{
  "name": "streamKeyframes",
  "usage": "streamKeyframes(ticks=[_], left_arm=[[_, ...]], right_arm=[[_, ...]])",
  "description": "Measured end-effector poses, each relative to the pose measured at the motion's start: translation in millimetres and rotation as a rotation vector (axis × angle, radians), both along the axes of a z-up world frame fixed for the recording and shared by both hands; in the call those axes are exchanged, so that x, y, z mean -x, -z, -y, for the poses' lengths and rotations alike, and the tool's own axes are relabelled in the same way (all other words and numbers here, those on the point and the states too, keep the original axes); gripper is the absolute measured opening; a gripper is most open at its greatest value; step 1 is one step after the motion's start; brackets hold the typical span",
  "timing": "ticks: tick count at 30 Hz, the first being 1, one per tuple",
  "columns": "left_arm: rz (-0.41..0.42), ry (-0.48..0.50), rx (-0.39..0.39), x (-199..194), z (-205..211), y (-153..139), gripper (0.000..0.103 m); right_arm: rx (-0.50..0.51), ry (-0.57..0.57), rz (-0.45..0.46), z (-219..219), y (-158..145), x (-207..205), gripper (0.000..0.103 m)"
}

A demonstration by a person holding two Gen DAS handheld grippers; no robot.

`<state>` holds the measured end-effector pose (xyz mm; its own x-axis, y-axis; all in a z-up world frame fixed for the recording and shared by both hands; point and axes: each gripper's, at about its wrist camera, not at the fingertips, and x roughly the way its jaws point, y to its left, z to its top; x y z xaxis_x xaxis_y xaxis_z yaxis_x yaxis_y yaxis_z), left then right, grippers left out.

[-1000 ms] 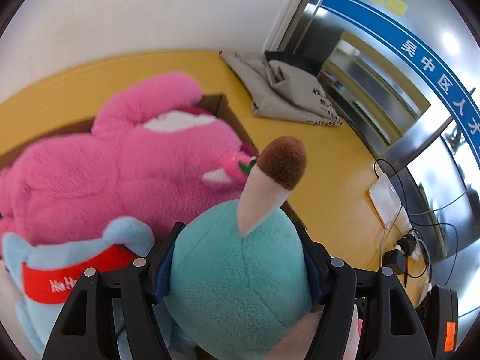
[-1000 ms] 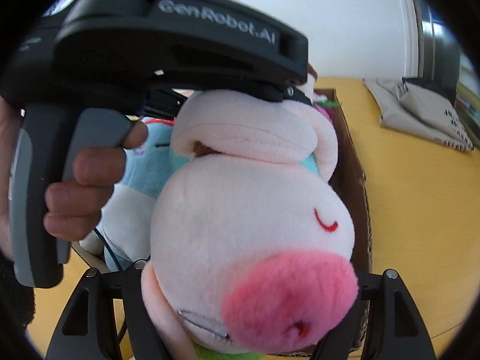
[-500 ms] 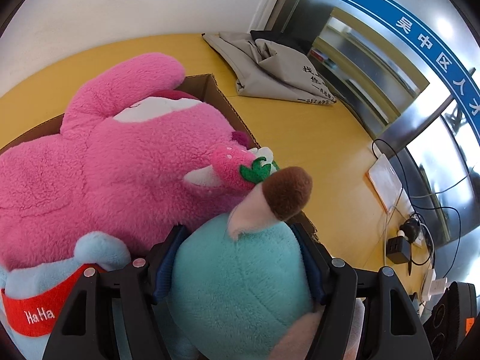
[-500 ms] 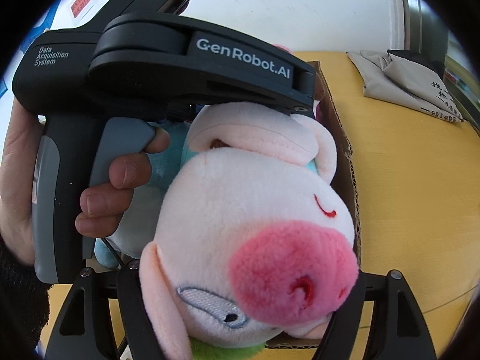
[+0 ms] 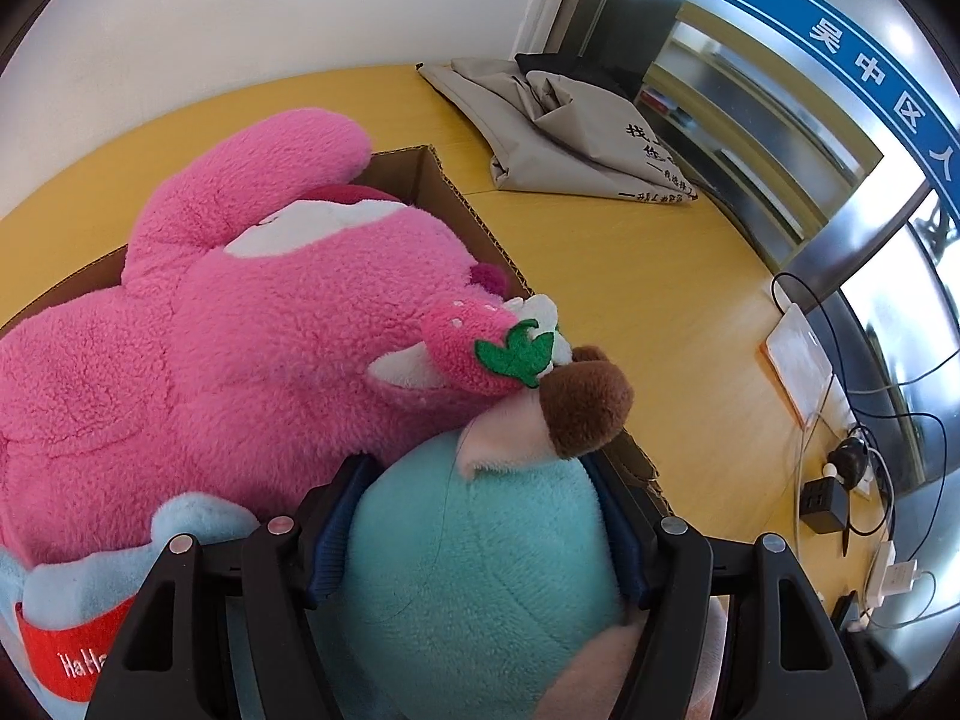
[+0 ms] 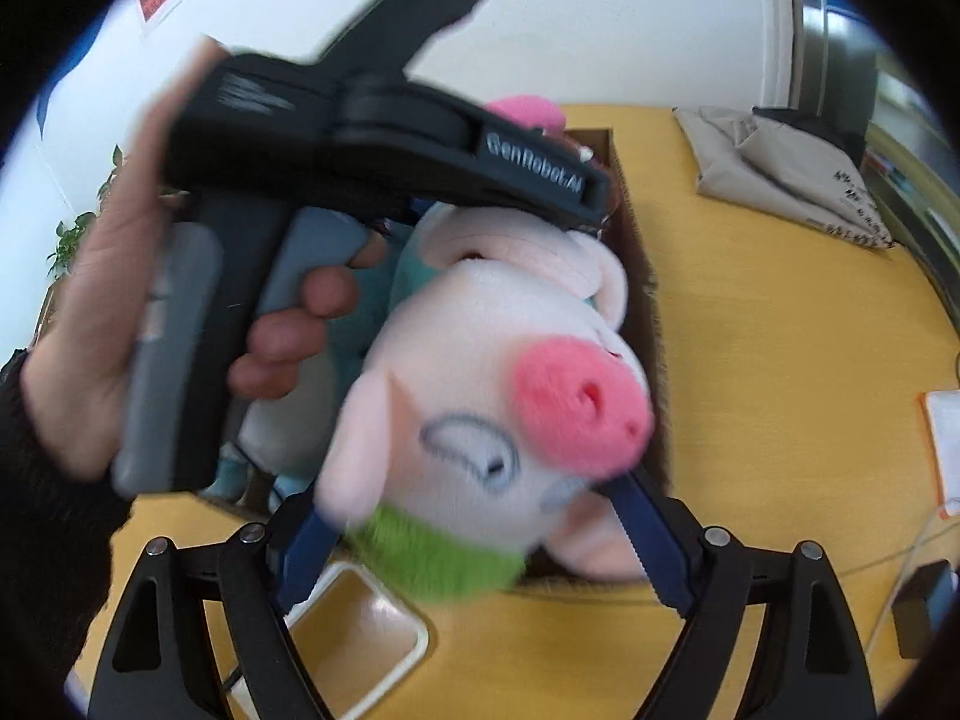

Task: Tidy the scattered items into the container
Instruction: 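Lower the pig into the box beside the blue cat, open both grippers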

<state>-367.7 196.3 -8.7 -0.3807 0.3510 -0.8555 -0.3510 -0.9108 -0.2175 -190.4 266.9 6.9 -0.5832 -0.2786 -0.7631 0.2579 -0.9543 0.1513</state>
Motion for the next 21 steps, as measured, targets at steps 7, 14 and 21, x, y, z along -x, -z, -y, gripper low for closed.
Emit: streamKeyframes(ticks=[7,14,21], left_arm=[[-0.021,0.012,0.032,-2,-2,1,0.073],[-0.093,0.024,0.086,-15,-2,-1,0.073],[-0.117,0.015,0.120,-20,-11,5,0.075]], right_arm=[[0.061,-0.031,-0.019,-13,-5,9,0.041],[-0.032,-0.059,0.028,5,23,12,0.037],[0.012,0.009,-0.009,-3,11,1,0.057]])
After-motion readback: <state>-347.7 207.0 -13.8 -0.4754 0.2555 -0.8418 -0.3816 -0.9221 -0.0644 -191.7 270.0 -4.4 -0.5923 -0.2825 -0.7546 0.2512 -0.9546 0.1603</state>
